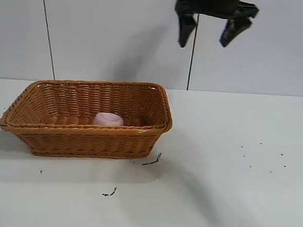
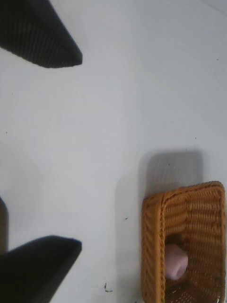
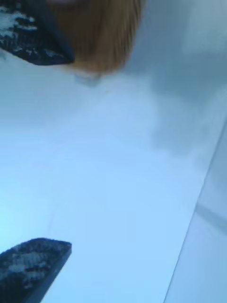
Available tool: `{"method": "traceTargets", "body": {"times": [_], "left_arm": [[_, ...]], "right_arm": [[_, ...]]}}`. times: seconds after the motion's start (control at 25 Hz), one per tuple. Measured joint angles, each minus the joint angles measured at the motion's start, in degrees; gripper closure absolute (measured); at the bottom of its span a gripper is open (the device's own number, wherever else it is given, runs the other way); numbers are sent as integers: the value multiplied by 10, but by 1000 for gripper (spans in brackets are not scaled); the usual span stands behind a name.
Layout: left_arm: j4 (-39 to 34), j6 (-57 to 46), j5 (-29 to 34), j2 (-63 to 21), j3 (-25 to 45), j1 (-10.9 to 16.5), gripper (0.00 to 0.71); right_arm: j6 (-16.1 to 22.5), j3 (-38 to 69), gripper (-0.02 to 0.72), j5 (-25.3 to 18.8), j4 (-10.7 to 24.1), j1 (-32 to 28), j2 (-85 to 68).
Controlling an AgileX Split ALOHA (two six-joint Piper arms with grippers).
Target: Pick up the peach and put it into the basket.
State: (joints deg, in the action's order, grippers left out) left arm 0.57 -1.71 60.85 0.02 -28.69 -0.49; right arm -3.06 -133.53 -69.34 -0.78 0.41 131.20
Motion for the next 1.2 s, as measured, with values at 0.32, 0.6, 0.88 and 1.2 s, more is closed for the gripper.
{"method": "traceTargets", "body": {"times": [0.32,0.6,0.88,1.2], "left_arm": [[0,0,0,0,0,0,17],[0,0,0,0,0,0,17],[0,0,0,0,0,0,17],[0,0,0,0,0,0,17]], "right_arm": [[0,48,8,1,-14,-7,-67],[0,255,8,1,-15,-7,-274],[-2,539,8,0,-15,-7,-570],[-3,858,8,32,-16,-7,-867]]}}
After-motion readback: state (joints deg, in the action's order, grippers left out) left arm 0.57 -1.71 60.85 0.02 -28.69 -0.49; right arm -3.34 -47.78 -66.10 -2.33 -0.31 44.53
